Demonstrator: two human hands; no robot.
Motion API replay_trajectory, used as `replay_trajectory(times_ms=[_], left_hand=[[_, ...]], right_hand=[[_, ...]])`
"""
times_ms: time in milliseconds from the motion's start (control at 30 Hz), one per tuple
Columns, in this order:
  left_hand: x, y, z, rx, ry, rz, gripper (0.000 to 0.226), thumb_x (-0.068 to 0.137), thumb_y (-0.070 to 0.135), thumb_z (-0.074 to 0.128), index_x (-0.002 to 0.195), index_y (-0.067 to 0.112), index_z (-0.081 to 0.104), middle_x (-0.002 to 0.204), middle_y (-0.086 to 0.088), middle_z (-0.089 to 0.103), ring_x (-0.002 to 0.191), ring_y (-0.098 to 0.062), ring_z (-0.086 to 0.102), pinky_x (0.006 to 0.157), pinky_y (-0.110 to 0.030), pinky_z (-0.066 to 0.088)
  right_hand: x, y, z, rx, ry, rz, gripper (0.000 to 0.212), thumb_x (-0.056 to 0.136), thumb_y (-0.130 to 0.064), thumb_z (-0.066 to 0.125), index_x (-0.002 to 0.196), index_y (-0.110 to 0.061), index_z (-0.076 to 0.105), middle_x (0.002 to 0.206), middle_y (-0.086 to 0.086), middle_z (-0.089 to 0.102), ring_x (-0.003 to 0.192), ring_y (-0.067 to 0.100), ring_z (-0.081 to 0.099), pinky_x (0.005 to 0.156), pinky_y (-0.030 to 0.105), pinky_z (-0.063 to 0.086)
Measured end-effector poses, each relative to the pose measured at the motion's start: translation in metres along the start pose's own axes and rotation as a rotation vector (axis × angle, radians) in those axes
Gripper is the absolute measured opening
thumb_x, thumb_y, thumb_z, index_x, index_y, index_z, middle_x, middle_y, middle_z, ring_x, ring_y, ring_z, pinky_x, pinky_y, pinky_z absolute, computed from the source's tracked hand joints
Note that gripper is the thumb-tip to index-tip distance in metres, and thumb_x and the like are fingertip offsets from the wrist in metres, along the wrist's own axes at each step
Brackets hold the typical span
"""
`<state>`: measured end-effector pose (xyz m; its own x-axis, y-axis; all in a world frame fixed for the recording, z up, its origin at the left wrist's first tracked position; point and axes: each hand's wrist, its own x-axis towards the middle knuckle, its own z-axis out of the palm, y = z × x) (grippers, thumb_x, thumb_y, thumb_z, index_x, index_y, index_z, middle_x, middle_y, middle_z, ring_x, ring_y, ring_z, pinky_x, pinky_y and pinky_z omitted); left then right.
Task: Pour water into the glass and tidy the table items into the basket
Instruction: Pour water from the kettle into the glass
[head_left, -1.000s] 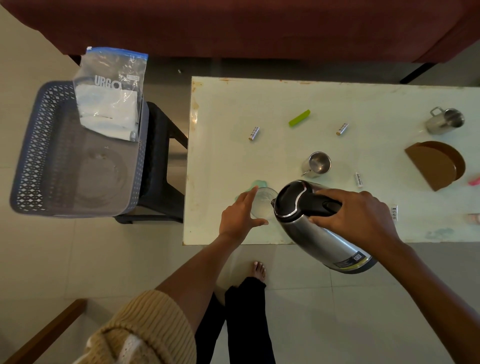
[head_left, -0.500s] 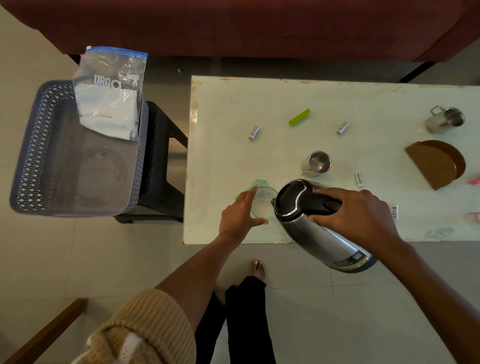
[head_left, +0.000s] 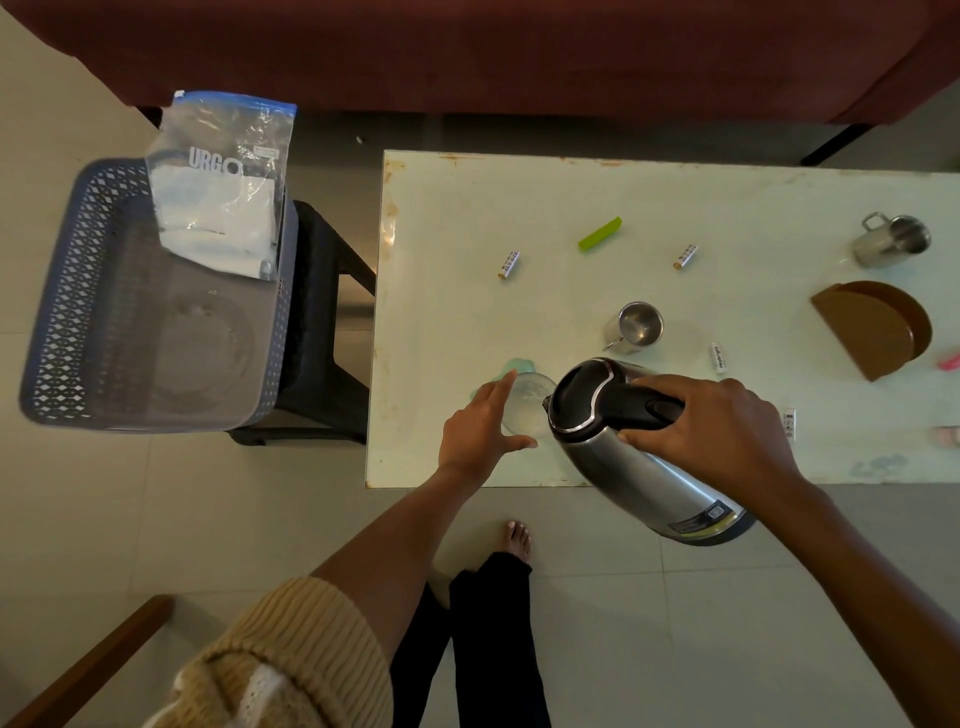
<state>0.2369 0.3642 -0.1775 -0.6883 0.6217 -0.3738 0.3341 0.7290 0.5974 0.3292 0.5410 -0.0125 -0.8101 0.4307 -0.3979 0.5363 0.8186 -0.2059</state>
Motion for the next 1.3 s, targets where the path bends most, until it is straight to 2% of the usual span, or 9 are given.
replay_trajectory(times_ms=[267,500,667,1300], left_hand=[[0.0007,0.0005,-0.0008,0.01,-0.009,-0.007,0.091,0.074,0.045,0.073,0.147,0.024,0.024,0.143,0.0,0.044,0.114,-0.025,0.057,0.085,-0.037,0.05],[0.0002,0.0007,-0.0013,0.007,-0.008,-0.006,0.09,0.075,0.045,0.073,0.147,0.024,0.023,0.144,0.001,0.043,0.113,-0.025,0.057,0.084,-0.036,0.05],[-0.0002,0.0012,-0.0021,-0.003,-0.003,0.001,0.089,0.075,0.044,0.073,0.147,0.024,0.024,0.144,0.001,0.043,0.113,-0.024,0.057,0.085,-0.035,0.05],[-0.0002,0.0018,-0.0028,-0.01,-0.014,-0.013,0.09,0.074,0.043,0.074,0.147,0.024,0.024,0.144,0.0,0.043,0.114,-0.024,0.057,0.085,-0.036,0.049]], right_hand=[[0.0005,0.0,0.0003,-0.006,0.008,0.02,0.054,0.073,-0.055,0.066,0.123,-0.038,0.055,0.104,0.004,0.07,0.096,0.026,0.062,0.077,0.031,0.047],[0.0021,-0.0008,-0.0015,-0.006,-0.004,0.013,0.055,0.075,-0.054,0.066,0.126,-0.037,0.053,0.108,0.002,0.069,0.097,0.024,0.061,0.072,0.025,0.038],[0.0026,-0.0011,-0.002,-0.013,-0.006,0.005,0.055,0.075,-0.054,0.065,0.126,-0.037,0.053,0.108,0.003,0.069,0.098,0.025,0.061,0.075,0.027,0.042],[0.0047,-0.0026,-0.0029,-0.026,-0.008,0.006,0.053,0.075,-0.053,0.066,0.124,-0.038,0.054,0.106,0.003,0.069,0.097,0.025,0.061,0.074,0.027,0.042]])
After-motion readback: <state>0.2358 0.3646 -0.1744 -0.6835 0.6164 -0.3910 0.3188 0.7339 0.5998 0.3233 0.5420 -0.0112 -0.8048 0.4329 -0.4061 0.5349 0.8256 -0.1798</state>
